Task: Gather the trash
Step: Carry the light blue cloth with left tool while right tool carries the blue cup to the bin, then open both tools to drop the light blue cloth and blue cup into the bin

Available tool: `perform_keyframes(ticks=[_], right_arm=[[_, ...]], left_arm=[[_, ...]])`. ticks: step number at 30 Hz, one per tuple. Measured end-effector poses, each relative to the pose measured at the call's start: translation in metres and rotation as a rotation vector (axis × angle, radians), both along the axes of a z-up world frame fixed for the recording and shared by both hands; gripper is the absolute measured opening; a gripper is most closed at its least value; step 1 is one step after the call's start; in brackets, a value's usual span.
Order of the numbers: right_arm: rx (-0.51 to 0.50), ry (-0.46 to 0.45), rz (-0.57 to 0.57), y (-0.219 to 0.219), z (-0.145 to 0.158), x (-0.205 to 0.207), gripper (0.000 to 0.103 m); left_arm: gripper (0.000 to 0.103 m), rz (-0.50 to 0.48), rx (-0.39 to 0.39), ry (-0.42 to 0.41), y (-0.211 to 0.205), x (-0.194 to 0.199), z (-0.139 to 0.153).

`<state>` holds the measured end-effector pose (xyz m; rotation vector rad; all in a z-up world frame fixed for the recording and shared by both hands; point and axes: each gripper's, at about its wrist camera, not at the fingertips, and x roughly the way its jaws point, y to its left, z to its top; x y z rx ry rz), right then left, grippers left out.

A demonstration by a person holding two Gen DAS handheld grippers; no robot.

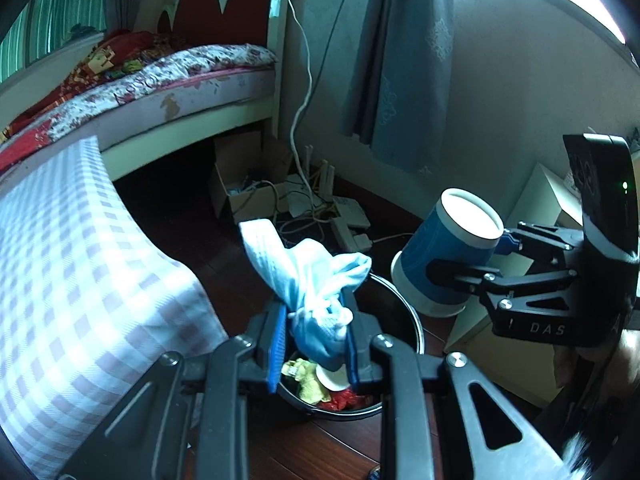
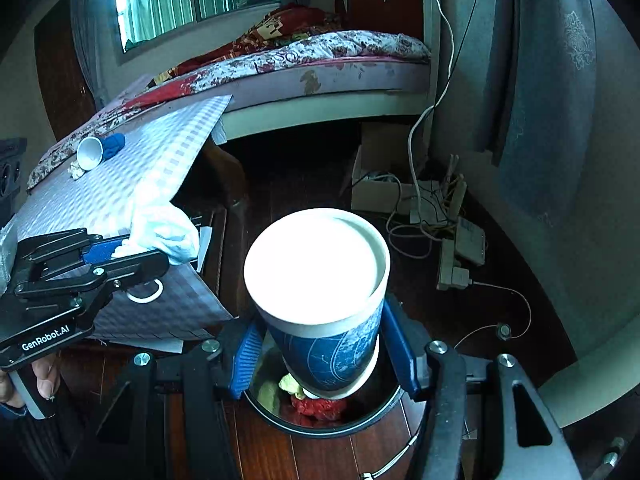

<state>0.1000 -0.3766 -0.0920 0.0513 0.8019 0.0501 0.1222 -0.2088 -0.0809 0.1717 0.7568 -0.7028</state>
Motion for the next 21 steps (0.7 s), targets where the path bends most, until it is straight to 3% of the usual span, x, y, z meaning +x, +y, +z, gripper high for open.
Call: perform_keyframes(ticks=[19, 21], right_arm=[[-0.050, 0.130, 0.077, 0.003, -0.051, 0.028, 0.060], [-0.044, 0.152, 0.084, 0.003, -0.060, 0.034, 0.067]], left_arm=[[0.026, -0.034, 0.015, 0.154, -0.022, 0.033, -0.055], [0.033, -0.052, 0.001, 0.185, -0.024, 0.037, -0.060]])
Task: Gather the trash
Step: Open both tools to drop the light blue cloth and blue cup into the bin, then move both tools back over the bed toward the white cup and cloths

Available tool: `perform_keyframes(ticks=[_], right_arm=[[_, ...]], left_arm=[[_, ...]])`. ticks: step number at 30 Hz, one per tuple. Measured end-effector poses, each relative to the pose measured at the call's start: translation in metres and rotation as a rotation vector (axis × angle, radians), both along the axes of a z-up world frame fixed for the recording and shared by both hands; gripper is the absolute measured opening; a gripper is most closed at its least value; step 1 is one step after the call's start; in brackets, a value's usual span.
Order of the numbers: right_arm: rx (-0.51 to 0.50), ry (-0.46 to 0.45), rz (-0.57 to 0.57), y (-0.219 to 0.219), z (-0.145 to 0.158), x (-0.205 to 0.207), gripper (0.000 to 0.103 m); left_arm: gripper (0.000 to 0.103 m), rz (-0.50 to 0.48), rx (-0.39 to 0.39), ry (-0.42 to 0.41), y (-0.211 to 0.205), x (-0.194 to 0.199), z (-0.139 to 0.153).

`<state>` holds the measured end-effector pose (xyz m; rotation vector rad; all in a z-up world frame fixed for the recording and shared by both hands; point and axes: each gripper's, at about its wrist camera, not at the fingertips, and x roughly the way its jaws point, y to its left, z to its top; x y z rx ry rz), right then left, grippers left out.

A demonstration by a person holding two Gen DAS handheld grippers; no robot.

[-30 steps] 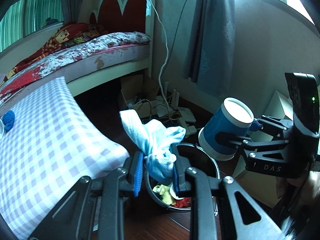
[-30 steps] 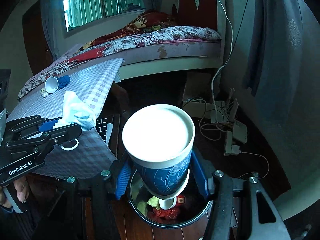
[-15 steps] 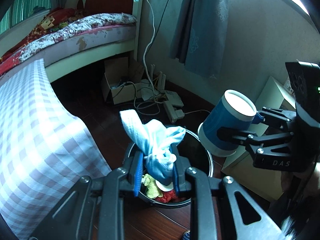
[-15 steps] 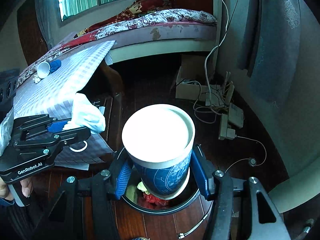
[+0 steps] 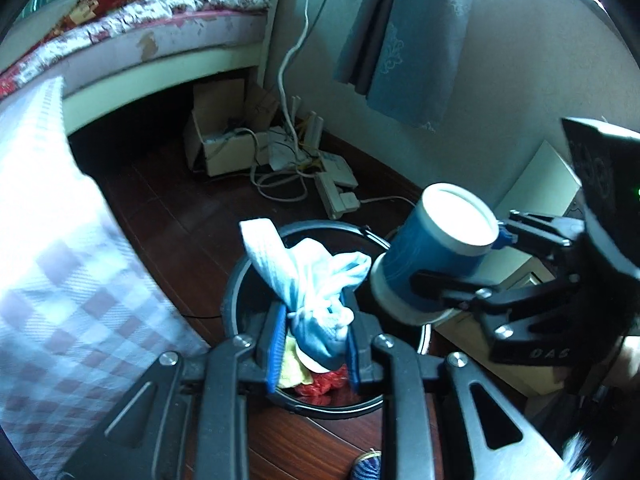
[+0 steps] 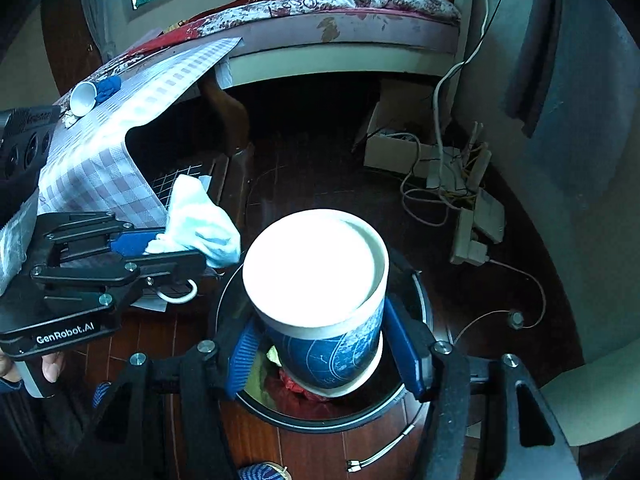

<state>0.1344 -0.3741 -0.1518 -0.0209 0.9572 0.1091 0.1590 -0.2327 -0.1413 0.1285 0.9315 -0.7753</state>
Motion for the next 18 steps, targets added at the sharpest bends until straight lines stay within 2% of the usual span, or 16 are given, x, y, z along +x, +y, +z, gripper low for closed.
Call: perform_keyframes(ticks=[1, 2, 3, 6, 8, 12, 18], right_arm=[[-0.043, 0.025, -0.022, -0.001, -0.008, 0.005, 0.074], [-0.083, 0.048, -0.057, -0.003, -0.015, 0.010, 0.093], [-0.093, 0.079, -0.089, -0.008, -0.024, 0.014, 0.102], [-0.099, 0.171, -0.173, -0.027, -0.043, 0.021, 0.102], [-0.129, 0.197, -0.203, -0.033, -0.046, 0.022, 0.102], [-0.161, 0.181, -0.197, -0.030, -0.041, 0.023, 0.102], [-0.193, 0.164, -0.161, -0.020, -0.036, 0.022, 0.102]], left_arm=[[0.051, -0.004, -0.020, 0.021, -0.001, 0.003, -0.004], [0.069, 0.010, -0.016, 0.034, -0.001, 0.005, -0.009], [0.095, 0.036, 0.007, 0.038, -0.002, 0.007, -0.015], [0.099, 0.078, 0.070, 0.052, -0.003, 0.010, -0.030], [0.099, 0.112, 0.115, 0.037, -0.002, 0.010, -0.036], [0.101, 0.139, 0.144, -0.001, 0.000, 0.006, -0.040], [0.102, 0.169, 0.144, -0.010, 0.010, 0.008, -0.037]])
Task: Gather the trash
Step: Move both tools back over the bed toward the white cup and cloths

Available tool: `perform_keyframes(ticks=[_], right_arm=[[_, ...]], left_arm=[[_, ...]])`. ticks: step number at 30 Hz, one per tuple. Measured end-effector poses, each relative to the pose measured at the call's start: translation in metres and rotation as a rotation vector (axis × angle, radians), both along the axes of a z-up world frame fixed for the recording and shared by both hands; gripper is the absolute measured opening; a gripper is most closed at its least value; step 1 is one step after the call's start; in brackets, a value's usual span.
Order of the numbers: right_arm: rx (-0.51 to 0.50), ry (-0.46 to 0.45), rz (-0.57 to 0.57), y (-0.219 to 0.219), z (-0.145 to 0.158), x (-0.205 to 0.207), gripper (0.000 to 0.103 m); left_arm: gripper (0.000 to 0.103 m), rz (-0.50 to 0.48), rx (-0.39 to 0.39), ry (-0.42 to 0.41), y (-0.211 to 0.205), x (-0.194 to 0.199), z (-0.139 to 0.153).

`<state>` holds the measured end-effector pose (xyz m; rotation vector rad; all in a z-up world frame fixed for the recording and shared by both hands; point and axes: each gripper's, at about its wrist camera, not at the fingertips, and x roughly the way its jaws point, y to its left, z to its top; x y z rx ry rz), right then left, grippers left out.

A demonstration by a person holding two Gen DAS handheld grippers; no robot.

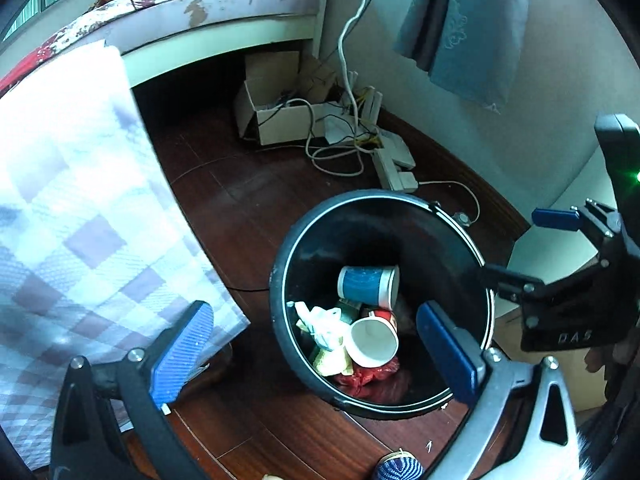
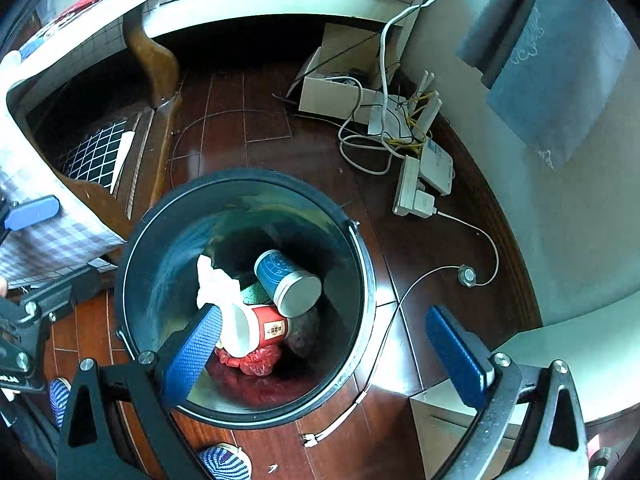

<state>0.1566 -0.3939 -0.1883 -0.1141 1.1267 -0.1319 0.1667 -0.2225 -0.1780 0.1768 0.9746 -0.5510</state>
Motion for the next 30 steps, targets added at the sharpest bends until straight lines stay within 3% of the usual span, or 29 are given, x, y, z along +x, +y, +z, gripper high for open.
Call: perform_keyframes(ticks=[13, 30], right_arm=[[-0.013, -0.073, 0.007, 0.014, 0.027, -0.011, 0.102], [0.011, -0.204, 0.057, 0.063, 0.077, -0.027, 0.102]], left_arm=[[0.102, 0.030, -0.027, -0.064, 0.018, -0.014, 0.029], [0.102, 0.128, -0.018, -0.161, 0.077, -0.030, 0.069]])
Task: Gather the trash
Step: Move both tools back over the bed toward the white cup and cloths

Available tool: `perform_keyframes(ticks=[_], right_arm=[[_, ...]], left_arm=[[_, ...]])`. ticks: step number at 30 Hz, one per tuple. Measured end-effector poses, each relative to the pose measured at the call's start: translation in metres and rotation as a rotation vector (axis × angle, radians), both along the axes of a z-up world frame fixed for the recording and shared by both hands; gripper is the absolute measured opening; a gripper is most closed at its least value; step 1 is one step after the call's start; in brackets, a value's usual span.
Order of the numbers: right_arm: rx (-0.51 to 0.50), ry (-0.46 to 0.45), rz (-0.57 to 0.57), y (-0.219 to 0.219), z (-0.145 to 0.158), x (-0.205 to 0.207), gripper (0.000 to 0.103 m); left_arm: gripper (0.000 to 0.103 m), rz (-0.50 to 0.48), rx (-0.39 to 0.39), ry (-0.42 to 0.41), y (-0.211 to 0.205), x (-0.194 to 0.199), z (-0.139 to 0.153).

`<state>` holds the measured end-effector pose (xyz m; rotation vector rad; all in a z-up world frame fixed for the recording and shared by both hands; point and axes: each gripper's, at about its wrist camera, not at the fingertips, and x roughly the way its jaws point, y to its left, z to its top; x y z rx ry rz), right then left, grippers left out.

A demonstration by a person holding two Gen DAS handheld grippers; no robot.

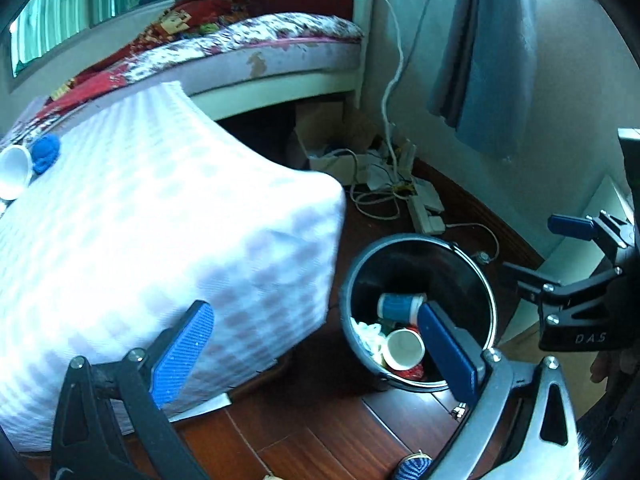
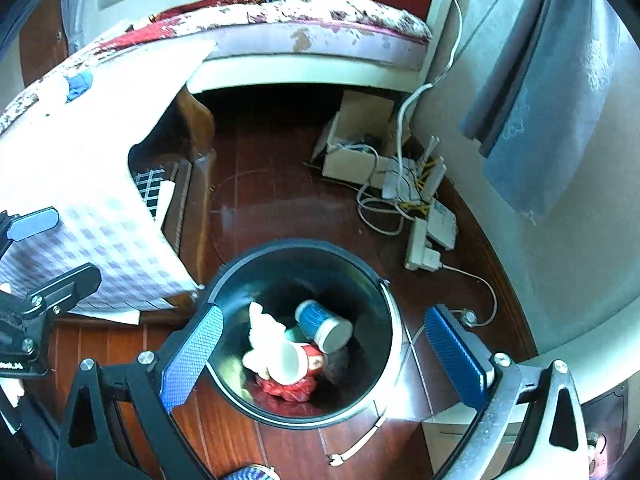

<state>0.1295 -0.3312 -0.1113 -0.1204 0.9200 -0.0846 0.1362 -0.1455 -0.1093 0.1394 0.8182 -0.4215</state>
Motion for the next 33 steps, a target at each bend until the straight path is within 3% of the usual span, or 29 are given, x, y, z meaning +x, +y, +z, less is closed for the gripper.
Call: perform_keyframes(ticks=[10, 22, 30, 33], right_arm=[[0.054, -0.074, 0.074, 0.048, 0.025, 0.009, 0.102], [0.261, -0.203, 0.195, 0.116, 0.066, 0.038, 0.102], [0.303, -0.205, 0.321, 0.179, 0.086, 0.072, 0.102], [0.254, -0.226, 0.353, 0.205, 0.091, 0.089, 0.102]], left_arm=[[0.102, 0.097, -0.007, -0.066, 0.054, 0.000, 0.025], [0.102, 0.259, -0.022, -0.124, 0.148, 0.013, 0.053], [0.102, 0.416, 0.033, -0.167, 0.226, 0.034, 0.081], [0.102, 0.465, 0.045, -0.180, 0.257, 0.047, 0.094]])
